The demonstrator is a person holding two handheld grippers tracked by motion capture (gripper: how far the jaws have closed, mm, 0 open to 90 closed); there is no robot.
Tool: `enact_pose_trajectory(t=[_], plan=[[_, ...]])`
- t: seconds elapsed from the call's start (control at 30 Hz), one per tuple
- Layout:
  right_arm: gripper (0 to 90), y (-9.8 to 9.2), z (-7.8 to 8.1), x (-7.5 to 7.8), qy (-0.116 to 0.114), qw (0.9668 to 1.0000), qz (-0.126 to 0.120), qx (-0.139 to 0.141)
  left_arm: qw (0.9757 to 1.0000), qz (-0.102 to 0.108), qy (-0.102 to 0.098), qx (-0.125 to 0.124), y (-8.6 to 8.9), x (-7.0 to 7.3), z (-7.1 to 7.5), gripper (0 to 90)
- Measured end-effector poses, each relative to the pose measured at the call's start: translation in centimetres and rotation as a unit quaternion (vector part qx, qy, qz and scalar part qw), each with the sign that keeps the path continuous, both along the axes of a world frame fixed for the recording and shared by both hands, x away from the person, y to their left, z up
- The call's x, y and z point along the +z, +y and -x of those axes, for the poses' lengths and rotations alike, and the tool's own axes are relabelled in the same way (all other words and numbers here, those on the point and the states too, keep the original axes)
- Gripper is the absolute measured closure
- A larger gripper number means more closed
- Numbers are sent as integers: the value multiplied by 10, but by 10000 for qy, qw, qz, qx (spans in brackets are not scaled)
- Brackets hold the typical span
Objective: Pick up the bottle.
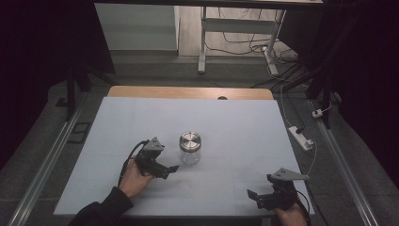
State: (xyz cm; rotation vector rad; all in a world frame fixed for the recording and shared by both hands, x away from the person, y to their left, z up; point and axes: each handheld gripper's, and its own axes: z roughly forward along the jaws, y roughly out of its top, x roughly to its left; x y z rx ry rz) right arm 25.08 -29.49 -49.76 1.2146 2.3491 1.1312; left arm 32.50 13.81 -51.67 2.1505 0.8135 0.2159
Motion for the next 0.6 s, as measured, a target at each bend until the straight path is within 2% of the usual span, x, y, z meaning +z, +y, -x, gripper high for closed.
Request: enact_pose_trajectory(t=[0.3, 0.37, 0.6], plan=[[0, 0, 0, 0, 11, 10000, -15, 19, 9995, -44, -240, -190, -28, -7, -25, 0], [0, 0, 0, 0, 11, 10000, -10, 23, 9994, -65, -257, -230, -34, -8, -30, 0], [0, 0, 0, 0, 30, 10000, -9, 32, 9989, 96, -222, -411, -47, -10, -44, 0]])
